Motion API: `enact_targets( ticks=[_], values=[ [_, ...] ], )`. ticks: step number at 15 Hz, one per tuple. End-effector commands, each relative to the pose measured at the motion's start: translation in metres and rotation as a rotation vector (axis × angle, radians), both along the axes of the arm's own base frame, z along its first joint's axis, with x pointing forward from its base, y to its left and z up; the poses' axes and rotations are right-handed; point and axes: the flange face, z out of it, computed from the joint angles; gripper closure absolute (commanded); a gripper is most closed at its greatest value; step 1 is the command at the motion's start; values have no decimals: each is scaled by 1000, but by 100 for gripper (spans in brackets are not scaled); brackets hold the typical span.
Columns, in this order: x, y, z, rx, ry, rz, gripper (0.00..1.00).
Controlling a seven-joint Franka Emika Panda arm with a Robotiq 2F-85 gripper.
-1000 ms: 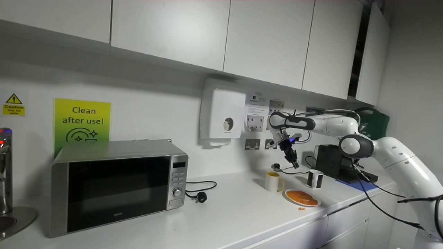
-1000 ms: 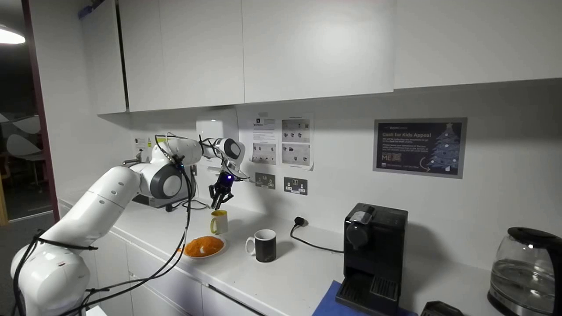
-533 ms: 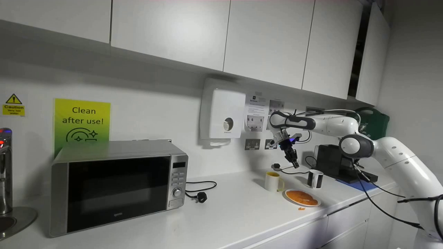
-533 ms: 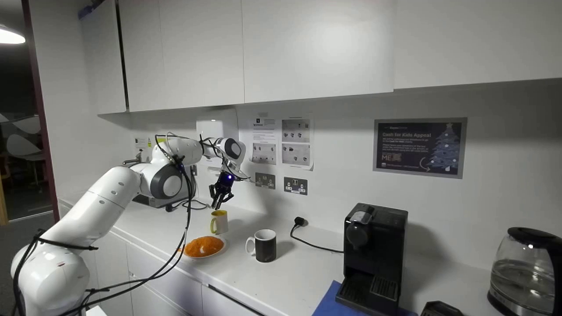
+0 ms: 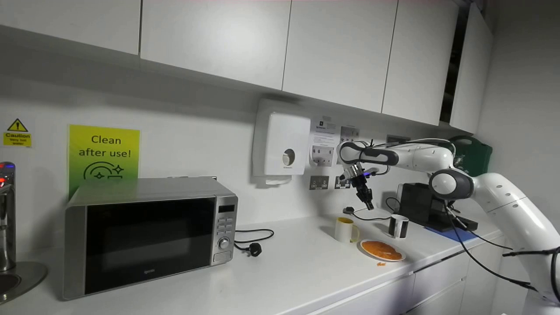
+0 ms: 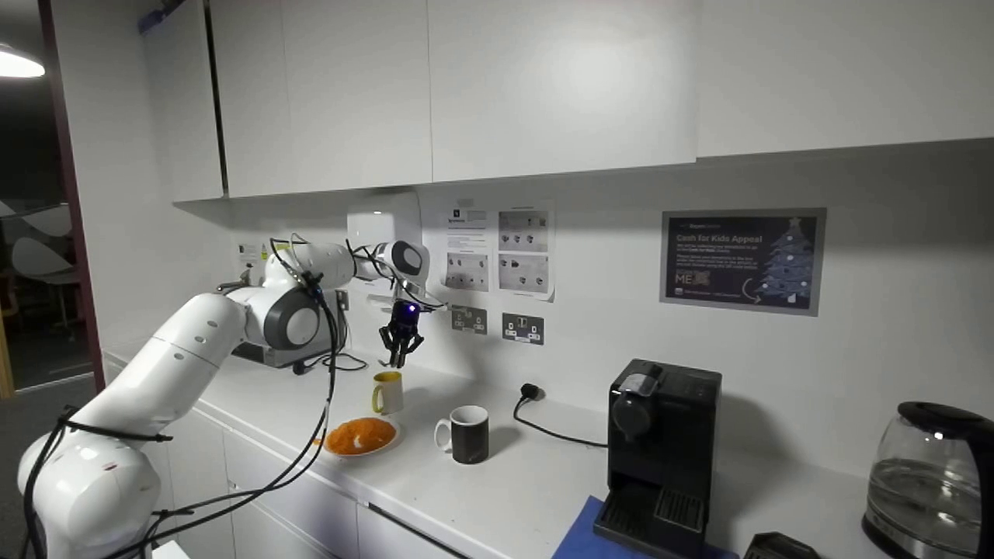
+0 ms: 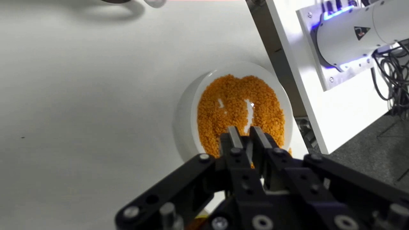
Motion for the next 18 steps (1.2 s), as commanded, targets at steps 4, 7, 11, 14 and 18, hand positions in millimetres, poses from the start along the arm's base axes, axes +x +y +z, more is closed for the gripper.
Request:
enact_targets(
  ticks=[4, 7, 11, 14, 18],
  values=[
    [-17, -6, 22, -119, -77, 185, 97],
    [-28, -17, 27, -118, -102, 193, 97],
    [-51, -34, 30, -90, -101, 186, 97],
    [-75, -45, 30, -89, -62, 189, 97],
    [-111, -57, 26, -116, 4, 259, 97]
  ],
)
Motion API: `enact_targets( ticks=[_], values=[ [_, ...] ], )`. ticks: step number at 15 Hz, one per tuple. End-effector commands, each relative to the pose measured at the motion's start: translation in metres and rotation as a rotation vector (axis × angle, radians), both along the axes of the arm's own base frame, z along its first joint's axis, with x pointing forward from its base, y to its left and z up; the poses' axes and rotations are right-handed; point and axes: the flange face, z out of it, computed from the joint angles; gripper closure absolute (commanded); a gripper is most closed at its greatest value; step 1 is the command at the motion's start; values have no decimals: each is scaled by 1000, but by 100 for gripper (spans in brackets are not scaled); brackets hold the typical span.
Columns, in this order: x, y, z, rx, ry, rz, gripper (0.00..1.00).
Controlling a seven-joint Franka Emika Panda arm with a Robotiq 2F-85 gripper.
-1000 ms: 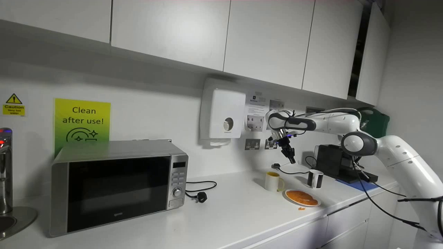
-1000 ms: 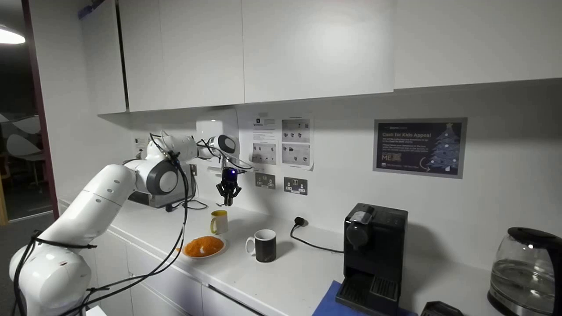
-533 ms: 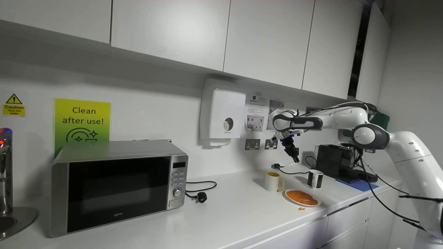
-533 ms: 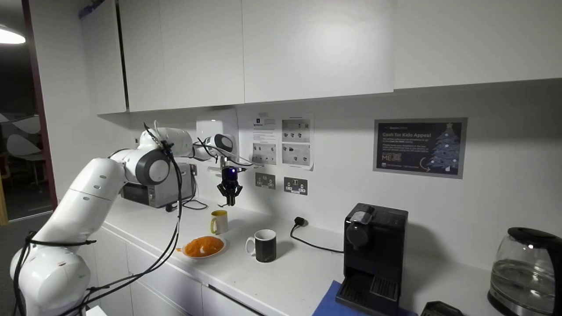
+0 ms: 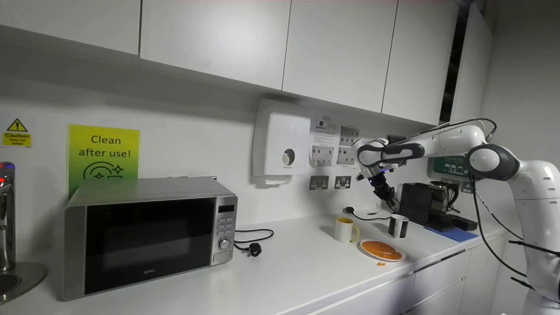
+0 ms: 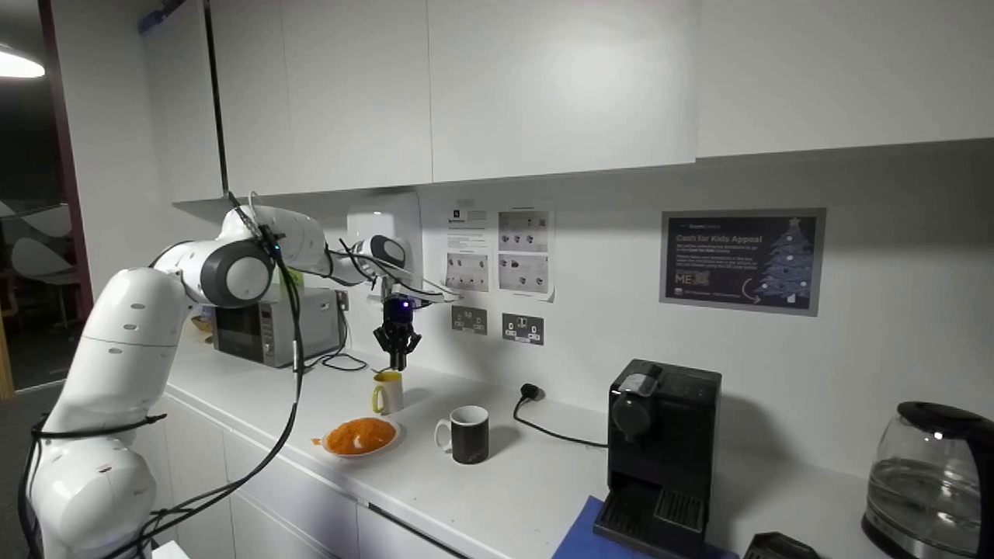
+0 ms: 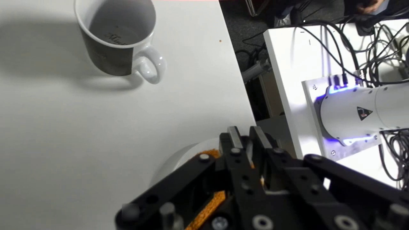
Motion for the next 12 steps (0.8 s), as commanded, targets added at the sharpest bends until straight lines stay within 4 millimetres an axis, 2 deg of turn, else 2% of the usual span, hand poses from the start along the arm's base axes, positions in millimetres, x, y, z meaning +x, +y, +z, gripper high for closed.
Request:
enact_targets(
  ticks=[1, 5, 7, 12],
  values=[
    [-46, -15, 2, -19, 12, 62, 97],
    [-70, -20, -16, -31, -74, 51, 97],
    [-82, -25, -33, -31, -127, 45, 97],
    [-121, -32, -90, 0, -222, 30, 97]
  ],
)
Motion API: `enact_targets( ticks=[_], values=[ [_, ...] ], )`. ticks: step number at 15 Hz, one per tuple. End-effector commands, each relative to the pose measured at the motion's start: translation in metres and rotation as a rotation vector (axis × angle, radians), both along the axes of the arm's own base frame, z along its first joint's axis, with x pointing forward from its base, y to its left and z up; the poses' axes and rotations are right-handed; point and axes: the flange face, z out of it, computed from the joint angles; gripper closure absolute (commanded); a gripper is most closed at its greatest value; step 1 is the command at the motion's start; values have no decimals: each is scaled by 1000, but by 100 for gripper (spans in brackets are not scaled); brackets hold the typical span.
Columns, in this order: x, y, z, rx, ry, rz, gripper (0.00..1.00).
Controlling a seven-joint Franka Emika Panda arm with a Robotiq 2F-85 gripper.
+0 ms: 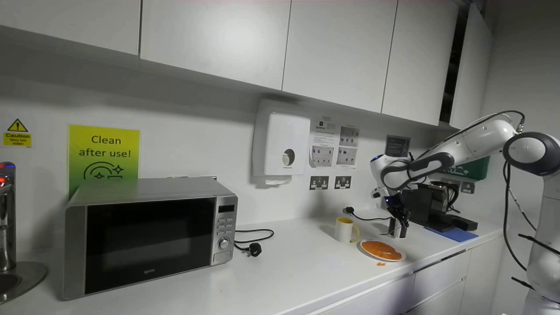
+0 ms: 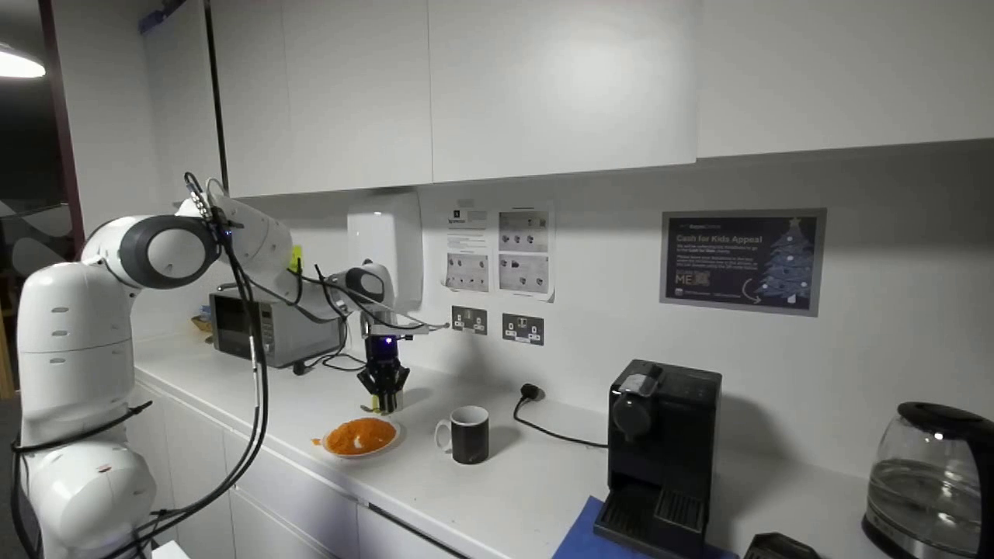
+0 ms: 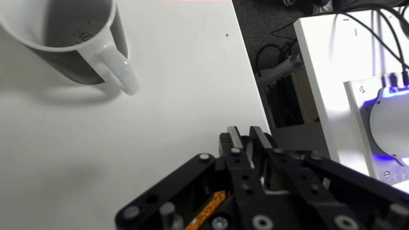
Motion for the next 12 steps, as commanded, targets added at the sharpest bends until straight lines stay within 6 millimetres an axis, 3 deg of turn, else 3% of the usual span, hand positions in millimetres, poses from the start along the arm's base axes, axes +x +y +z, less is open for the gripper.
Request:
enact_targets(
  ticks=[1, 5, 12],
  values=[
    [-46, -9, -29, 7, -68, 2, 97],
    [-66, -11, -53, 29, -122, 38, 97],
    [-74, -8, -59, 84, -261, 77, 97]
  ],
)
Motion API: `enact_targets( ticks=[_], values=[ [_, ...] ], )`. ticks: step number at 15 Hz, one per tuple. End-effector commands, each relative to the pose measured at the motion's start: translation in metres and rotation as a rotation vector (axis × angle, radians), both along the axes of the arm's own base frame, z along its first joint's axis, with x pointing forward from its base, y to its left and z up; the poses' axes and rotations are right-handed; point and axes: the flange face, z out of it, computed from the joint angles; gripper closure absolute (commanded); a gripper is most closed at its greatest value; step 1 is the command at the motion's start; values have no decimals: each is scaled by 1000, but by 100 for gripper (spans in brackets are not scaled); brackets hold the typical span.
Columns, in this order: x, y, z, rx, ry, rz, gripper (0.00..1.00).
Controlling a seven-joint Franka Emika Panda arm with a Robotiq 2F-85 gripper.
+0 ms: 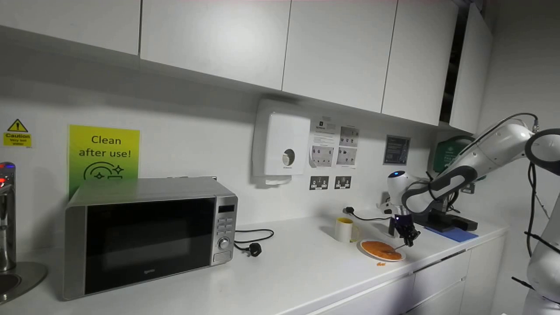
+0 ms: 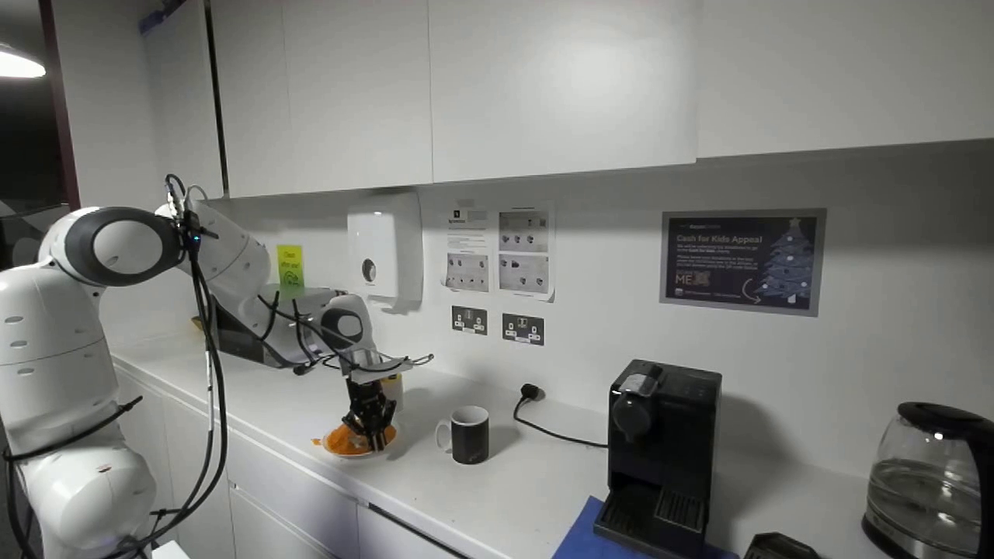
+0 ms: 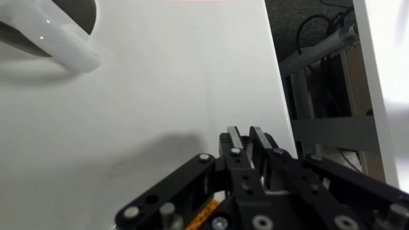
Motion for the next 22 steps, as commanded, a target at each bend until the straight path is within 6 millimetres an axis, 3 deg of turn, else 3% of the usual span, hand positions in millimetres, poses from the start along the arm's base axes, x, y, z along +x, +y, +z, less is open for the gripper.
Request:
enact_targets(
  ticks=[1, 10, 17, 18, 19, 20, 22],
  values=[
    [-11, -1, 6, 24, -99, 9, 97],
    [-2, 9, 1, 65, -228, 14, 97],
    [-5, 6, -2, 8, -223, 17, 97],
    [-5, 6, -2, 2, -224, 17, 89],
    [-5, 6, -2, -4, -224, 17, 62],
    [-5, 6, -2, -9, -223, 17, 61],
    [-5, 5, -3, -13, -223, 13, 47]
  ],
)
